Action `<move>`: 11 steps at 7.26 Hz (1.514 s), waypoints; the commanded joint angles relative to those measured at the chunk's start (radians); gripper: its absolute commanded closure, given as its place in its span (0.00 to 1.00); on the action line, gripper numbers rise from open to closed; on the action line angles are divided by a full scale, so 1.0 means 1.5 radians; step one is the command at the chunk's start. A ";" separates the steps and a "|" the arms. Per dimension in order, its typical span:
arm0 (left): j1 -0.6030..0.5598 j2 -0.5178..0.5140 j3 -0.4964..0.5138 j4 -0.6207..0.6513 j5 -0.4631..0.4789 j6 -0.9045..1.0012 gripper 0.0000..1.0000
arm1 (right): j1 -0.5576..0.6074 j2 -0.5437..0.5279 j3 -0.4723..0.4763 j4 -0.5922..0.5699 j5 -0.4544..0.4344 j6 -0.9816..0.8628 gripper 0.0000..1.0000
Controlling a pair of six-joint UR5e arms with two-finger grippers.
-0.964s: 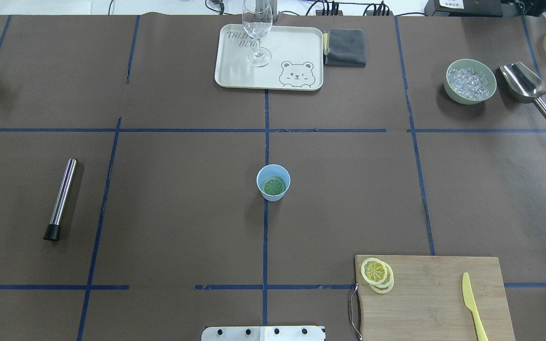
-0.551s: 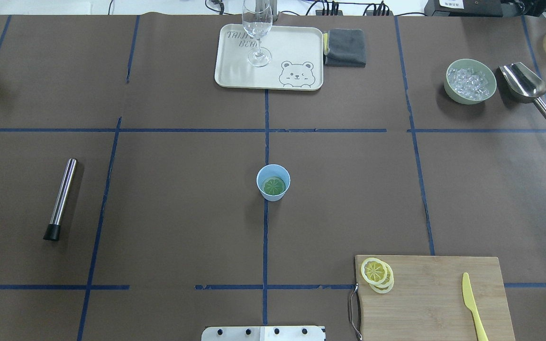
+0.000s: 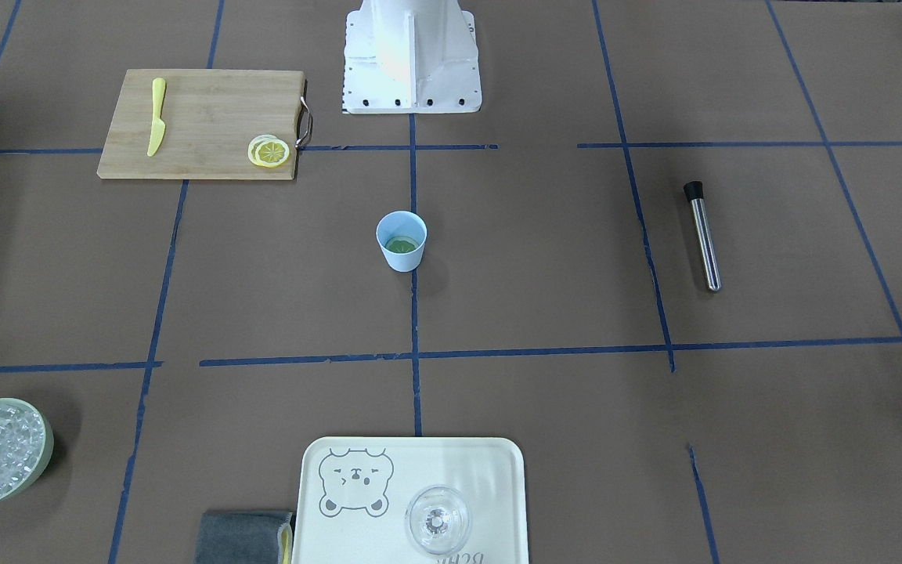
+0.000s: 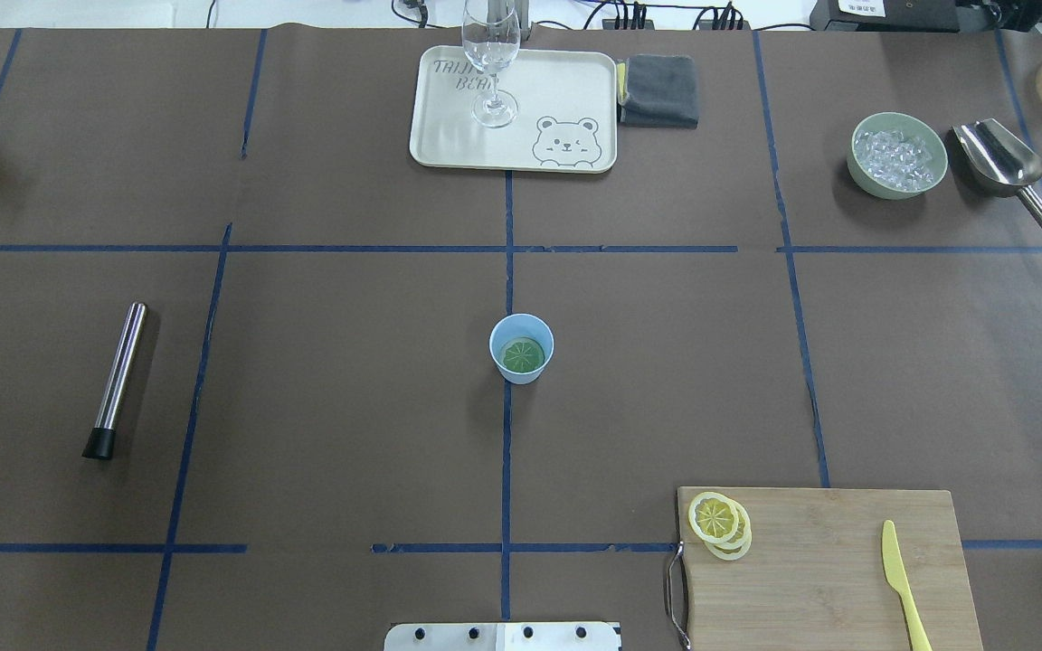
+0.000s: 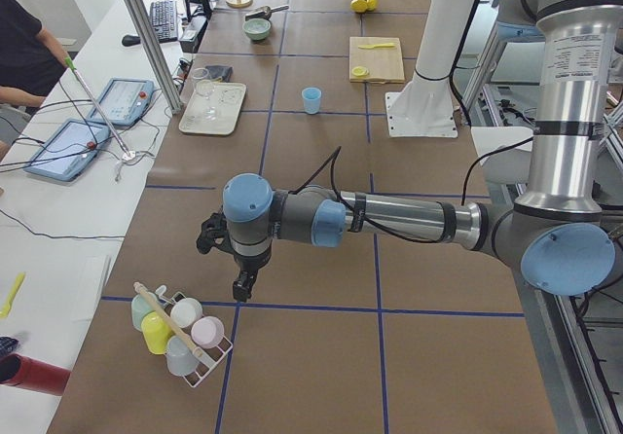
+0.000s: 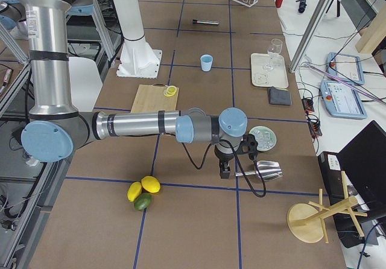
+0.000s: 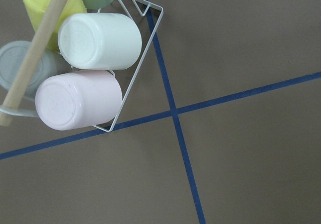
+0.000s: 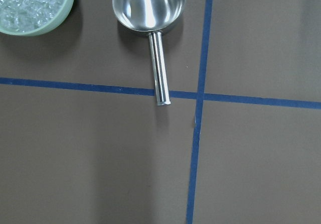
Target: Squeeze lemon into cup
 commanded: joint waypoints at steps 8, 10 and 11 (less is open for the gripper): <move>0.000 -0.006 0.004 0.000 0.000 -0.093 0.00 | 0.030 0.008 -0.018 0.011 0.020 0.009 0.00; 0.001 -0.009 0.004 0.000 0.001 -0.124 0.00 | 0.030 0.008 -0.018 0.011 0.020 0.009 0.00; 0.000 -0.009 0.004 0.000 0.001 -0.124 0.00 | 0.030 0.008 -0.018 0.011 0.020 0.009 0.00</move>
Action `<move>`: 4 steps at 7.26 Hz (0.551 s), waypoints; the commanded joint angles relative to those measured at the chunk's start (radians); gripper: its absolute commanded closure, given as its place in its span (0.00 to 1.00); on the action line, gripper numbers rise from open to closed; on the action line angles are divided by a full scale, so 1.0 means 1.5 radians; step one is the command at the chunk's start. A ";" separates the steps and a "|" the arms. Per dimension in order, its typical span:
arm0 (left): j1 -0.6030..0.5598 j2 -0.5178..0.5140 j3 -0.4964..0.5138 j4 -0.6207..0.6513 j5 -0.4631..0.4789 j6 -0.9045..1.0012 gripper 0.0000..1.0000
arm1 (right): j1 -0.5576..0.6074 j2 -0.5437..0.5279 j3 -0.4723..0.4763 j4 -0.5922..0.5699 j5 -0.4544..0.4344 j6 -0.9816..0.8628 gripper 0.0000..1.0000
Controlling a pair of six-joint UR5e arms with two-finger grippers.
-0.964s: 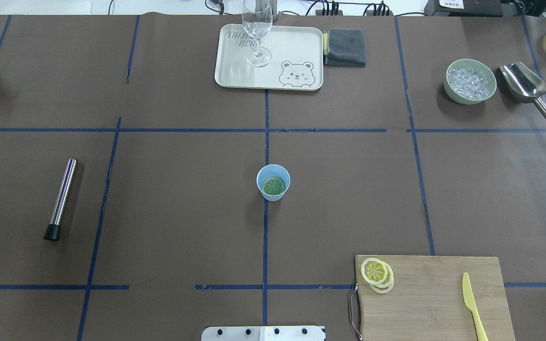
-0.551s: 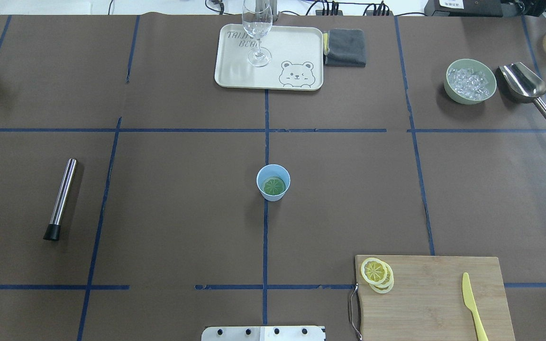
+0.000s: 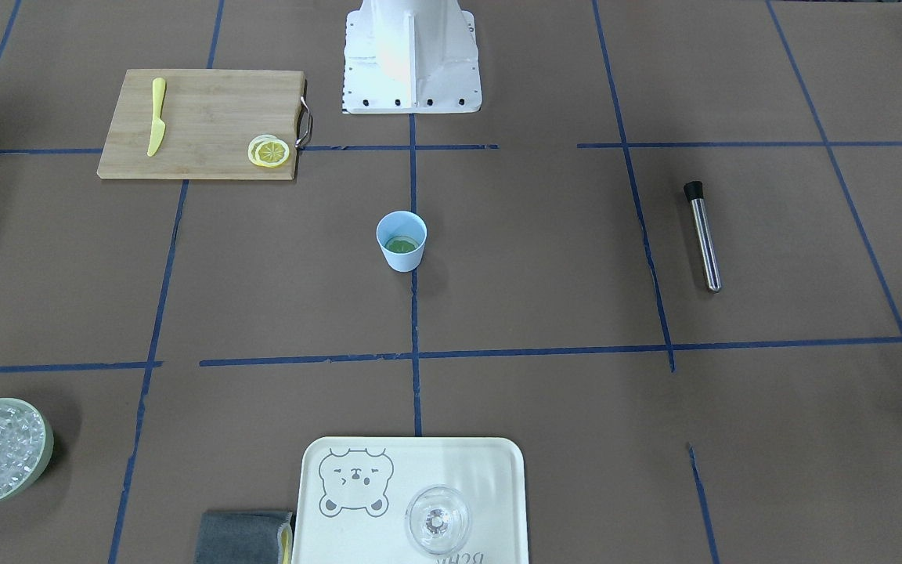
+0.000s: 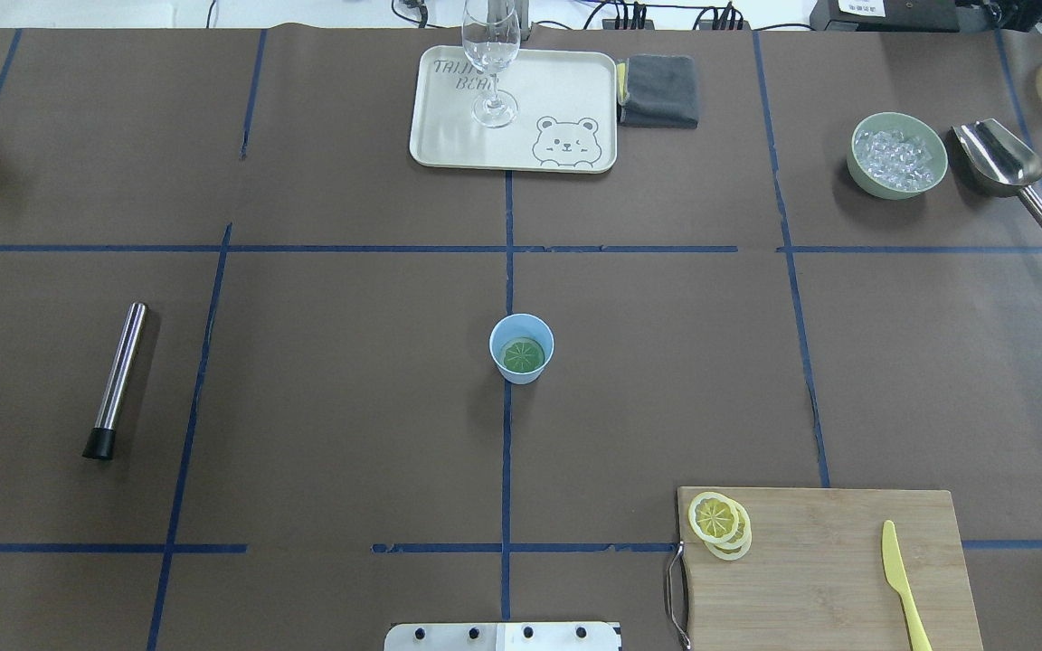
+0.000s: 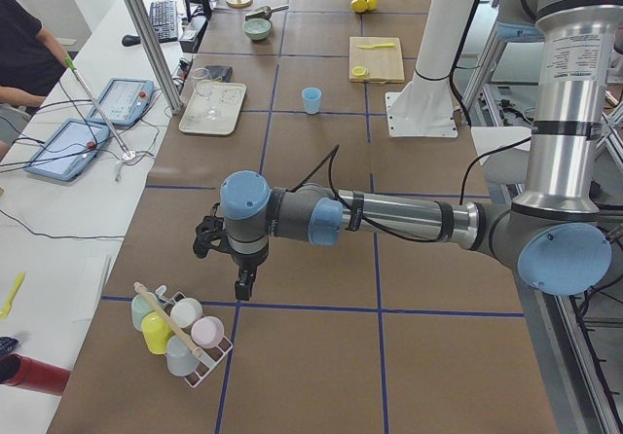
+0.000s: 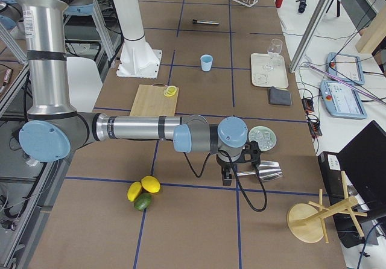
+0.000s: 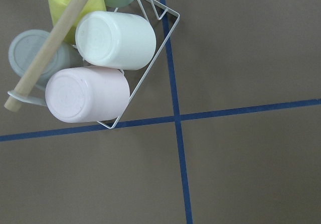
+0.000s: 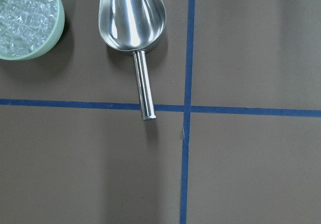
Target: Squeeze lemon into cup
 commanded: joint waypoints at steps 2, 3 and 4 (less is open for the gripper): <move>-0.001 -0.001 0.001 0.000 -0.001 -0.008 0.00 | 0.000 0.000 0.000 0.001 0.000 0.000 0.00; -0.001 -0.001 0.001 0.000 0.000 -0.008 0.00 | 0.000 -0.001 -0.001 0.002 0.000 0.000 0.00; -0.001 -0.002 0.001 0.000 -0.001 -0.008 0.00 | 0.000 -0.002 -0.001 0.004 0.000 0.000 0.00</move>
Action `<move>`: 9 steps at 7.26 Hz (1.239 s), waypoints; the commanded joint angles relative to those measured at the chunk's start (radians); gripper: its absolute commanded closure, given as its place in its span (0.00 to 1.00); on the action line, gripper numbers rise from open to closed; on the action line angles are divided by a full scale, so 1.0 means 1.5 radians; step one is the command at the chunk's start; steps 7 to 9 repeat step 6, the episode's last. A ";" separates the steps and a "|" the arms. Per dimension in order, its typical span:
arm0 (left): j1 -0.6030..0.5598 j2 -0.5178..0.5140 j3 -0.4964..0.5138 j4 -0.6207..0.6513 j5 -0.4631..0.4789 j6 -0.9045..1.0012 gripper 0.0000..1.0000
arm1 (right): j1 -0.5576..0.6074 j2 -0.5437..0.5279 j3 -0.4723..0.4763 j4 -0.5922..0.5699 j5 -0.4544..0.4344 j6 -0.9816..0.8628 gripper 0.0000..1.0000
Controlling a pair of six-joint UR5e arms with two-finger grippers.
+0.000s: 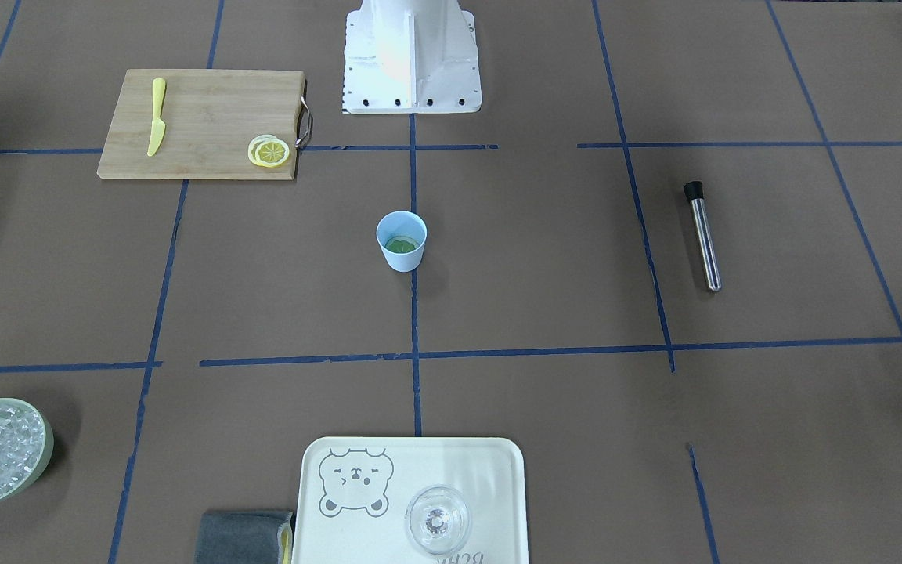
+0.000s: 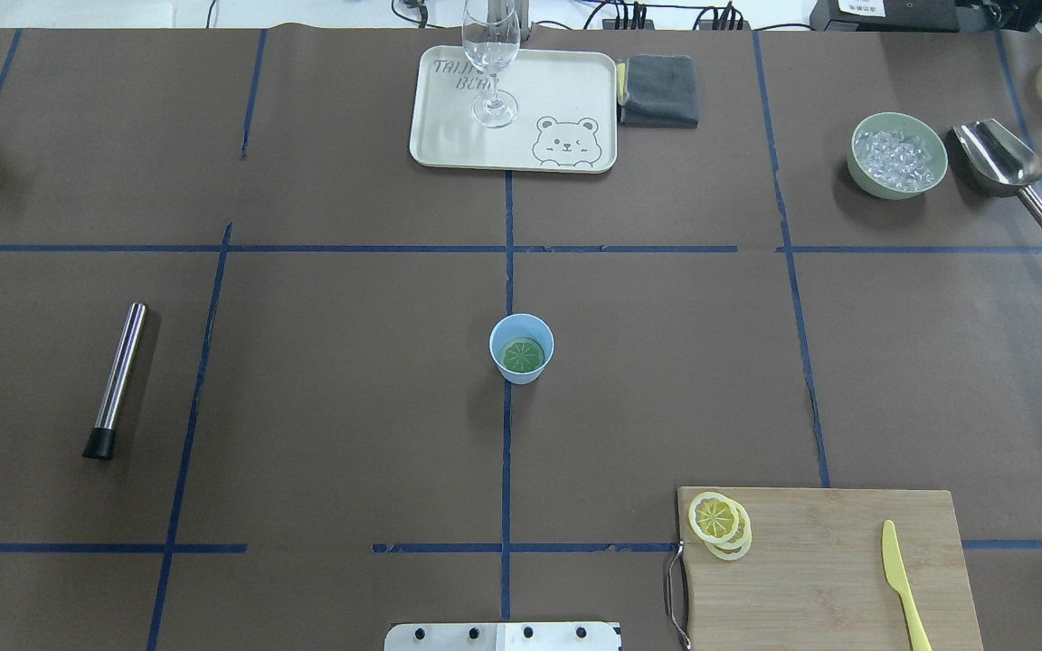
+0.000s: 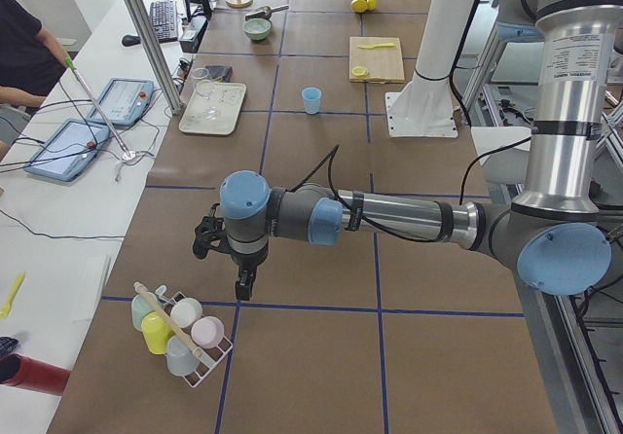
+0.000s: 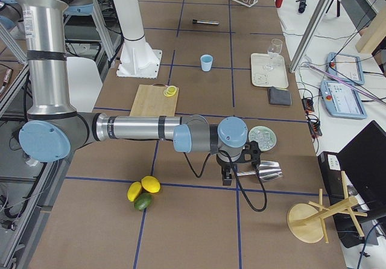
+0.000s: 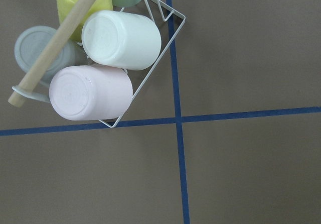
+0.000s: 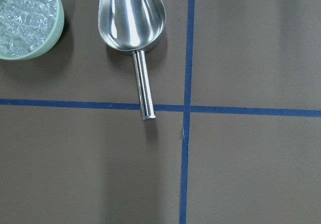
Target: Squeeze lemon into cup
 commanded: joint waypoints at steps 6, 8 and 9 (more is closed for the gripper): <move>0.001 -0.001 0.002 -0.009 -0.001 0.000 0.00 | 0.000 -0.004 -0.001 0.005 0.000 0.000 0.00; 0.001 -0.001 0.002 -0.009 -0.001 0.000 0.00 | 0.000 -0.004 -0.001 0.005 0.000 0.000 0.00; 0.001 -0.001 0.002 -0.009 -0.001 0.000 0.00 | 0.000 -0.004 -0.001 0.005 0.000 0.000 0.00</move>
